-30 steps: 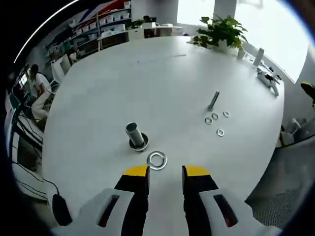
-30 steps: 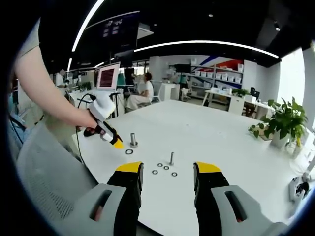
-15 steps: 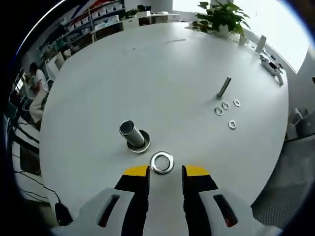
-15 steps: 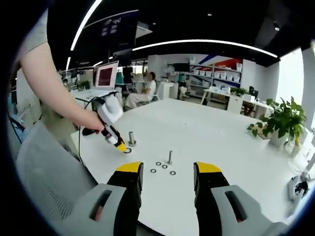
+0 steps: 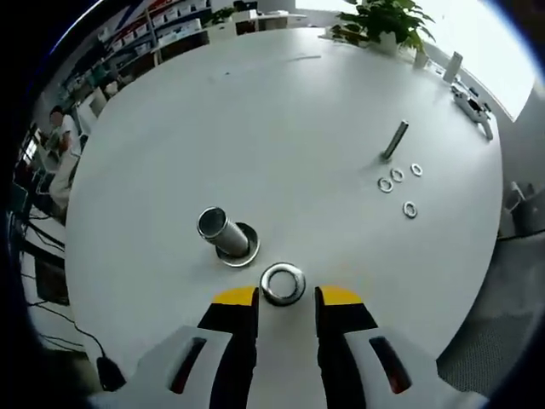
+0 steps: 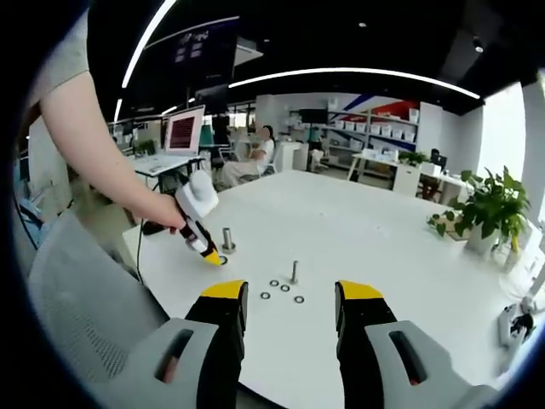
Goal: Place the washer onto the threaded stud by aligning its center hole with the stud, sliding it down to the base, and recovering from edge contact or off-axis alignment until the washer reaches the visible bottom stop.
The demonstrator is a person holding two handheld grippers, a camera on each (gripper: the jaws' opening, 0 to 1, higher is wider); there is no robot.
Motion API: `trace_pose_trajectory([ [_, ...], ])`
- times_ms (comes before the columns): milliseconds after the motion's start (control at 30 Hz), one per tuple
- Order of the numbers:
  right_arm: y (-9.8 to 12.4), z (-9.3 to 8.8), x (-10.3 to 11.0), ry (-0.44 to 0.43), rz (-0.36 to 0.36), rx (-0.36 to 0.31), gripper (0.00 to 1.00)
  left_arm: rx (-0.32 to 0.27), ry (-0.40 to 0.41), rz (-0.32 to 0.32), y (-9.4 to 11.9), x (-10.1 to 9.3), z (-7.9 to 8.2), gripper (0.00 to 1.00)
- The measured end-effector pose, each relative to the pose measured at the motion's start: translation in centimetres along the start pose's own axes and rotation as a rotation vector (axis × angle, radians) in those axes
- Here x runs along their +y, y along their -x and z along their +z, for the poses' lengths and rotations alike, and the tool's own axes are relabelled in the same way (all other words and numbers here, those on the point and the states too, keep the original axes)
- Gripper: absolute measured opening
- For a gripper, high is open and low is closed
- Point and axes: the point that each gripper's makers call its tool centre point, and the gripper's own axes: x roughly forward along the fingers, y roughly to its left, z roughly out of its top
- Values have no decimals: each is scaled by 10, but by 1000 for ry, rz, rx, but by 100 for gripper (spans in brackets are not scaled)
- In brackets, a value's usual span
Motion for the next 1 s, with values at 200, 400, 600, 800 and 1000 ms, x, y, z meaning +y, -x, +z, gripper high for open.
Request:
trace_pose_trajectory([
  [200,0,0,0,-2,-2,1,43,27,-4,6,-6,3,-2,25],
  [400,0,0,-1,-3,-4,0,43,32,-16,8,-8,4,-1,25],
  [600,1,0,-1,-5,-7,-3,43,52,-16,9,-11,5,-1,25],
  [800,1,-1,-2,-6,-7,1,43,63,-17,9,-14,6,-1,25],
  [1000,1,-1,-2,-7,-11,0,43,87,-19,9,-15,4,-1,24],
])
